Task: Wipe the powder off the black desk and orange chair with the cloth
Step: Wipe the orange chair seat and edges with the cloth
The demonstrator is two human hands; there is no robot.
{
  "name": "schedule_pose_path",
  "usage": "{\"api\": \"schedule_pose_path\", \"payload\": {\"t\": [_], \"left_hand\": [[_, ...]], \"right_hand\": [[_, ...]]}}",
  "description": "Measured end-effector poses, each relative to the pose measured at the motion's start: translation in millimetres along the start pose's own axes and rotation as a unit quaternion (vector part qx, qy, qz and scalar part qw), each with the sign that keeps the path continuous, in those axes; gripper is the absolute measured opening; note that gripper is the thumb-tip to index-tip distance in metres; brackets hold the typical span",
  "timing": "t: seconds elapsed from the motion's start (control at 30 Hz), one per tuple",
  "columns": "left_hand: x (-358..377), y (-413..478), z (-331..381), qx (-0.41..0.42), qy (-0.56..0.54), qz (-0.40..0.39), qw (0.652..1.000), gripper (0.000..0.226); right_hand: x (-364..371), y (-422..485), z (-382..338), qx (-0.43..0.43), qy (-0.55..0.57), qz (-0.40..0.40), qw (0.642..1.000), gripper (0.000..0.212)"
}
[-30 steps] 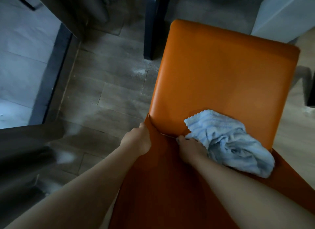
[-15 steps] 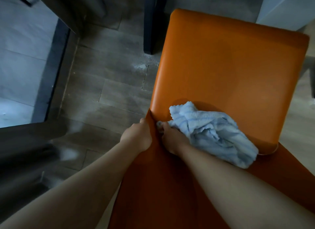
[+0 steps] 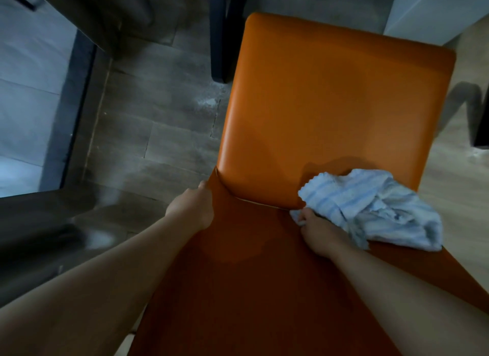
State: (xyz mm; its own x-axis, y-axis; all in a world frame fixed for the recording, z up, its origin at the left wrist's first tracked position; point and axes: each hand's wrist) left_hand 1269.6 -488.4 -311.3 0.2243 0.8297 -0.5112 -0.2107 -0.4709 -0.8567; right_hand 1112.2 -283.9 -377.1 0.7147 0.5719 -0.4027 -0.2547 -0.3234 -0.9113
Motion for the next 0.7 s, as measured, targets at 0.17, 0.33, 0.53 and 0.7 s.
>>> {"api": "schedule_pose_path", "payload": {"t": [0.17, 0.33, 0.53, 0.7], "left_hand": [[-1, -1, 9, -0.025, 0.039, -0.011, 0.999, 0.041], [14, -12, 39, 0.044, 0.201, 0.038, 0.978, 0.053], [62, -16, 84, 0.114, 0.127, 0.005, 0.985, 0.054], [91, -21, 90, 0.112, 0.073, -0.02, 0.991, 0.049]], "right_hand": [[-12, -16, 75, 0.082, -0.043, 0.027, 0.995, 0.03], [-33, -34, 125, 0.227, -0.141, 0.099, 0.958, 0.027], [-34, -38, 93, 0.096, 0.031, 0.27, 0.958, 0.012], [-10, -14, 94, -0.018, 0.058, 0.038, 0.997, 0.009]]}}
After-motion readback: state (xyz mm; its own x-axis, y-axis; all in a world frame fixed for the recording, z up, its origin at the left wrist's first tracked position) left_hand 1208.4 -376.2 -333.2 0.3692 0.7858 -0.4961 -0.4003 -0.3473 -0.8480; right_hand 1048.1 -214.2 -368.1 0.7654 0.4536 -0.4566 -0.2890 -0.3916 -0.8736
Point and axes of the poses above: each hand's wrist, its own y-axis towards the middle knuckle, its own x-axis out of the palm, z = x × y, and after that the axes turned 11 degrees about -y, right-handed
